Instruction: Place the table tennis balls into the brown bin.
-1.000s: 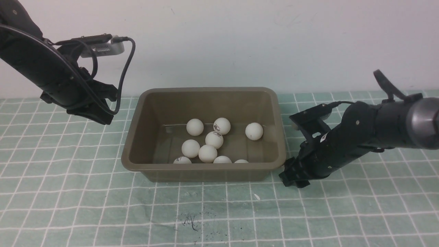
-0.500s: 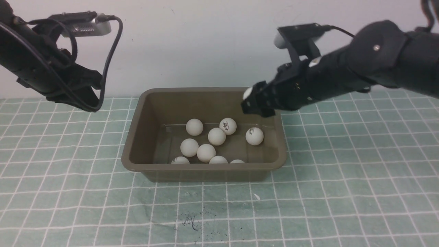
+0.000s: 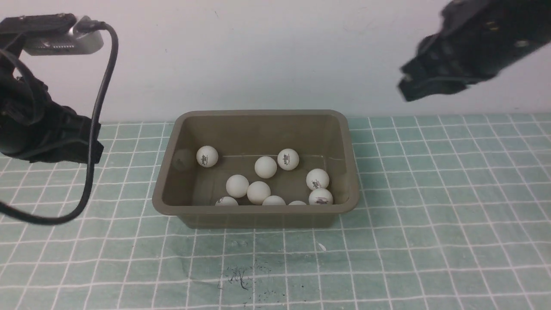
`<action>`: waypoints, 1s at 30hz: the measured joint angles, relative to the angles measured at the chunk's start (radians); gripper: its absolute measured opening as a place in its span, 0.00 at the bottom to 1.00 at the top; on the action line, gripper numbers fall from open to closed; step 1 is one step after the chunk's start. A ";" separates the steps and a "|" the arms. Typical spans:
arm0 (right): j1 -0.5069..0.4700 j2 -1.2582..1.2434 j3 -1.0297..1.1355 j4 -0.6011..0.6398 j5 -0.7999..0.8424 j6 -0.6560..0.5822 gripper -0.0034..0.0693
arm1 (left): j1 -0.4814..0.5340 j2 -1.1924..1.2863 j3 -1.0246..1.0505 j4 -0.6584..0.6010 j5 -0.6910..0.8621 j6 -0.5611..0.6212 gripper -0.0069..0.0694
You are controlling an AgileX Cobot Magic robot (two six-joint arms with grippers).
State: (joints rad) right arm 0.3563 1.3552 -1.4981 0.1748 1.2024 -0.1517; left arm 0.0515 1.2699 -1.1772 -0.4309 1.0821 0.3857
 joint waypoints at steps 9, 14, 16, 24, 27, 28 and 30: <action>0.000 -0.691 0.593 -0.040 -0.468 0.113 0.03 | 0.000 -0.090 0.091 -0.060 -0.052 0.000 0.08; 0.000 -1.093 0.916 -0.043 -0.734 0.152 0.03 | 0.000 -0.099 0.120 -0.113 -0.076 0.007 0.08; 0.000 -1.229 0.994 -0.043 -0.791 0.166 0.03 | 0.000 -0.107 0.136 -0.133 -0.086 0.028 0.08; 0.000 -1.369 1.108 -0.042 -0.841 0.221 0.03 | 0.000 -0.257 0.256 -0.157 -0.177 0.044 0.08; 0.000 -1.369 1.109 -0.042 -0.845 0.237 0.03 | 0.000 -0.403 0.337 -0.154 -0.201 0.057 0.08; 0.000 -1.369 1.109 -0.042 -0.845 0.240 0.03 | 0.000 -0.461 0.366 -0.158 -0.215 0.064 0.08; 0.000 -1.369 1.109 -0.042 -0.845 0.241 0.03 | 0.000 -0.521 0.394 -0.161 -0.234 0.073 0.08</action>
State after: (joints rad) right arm 0.3563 -0.0143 -0.3889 0.1332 0.3570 0.0894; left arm 0.0515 0.7485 -0.7831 -0.5917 0.8478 0.4586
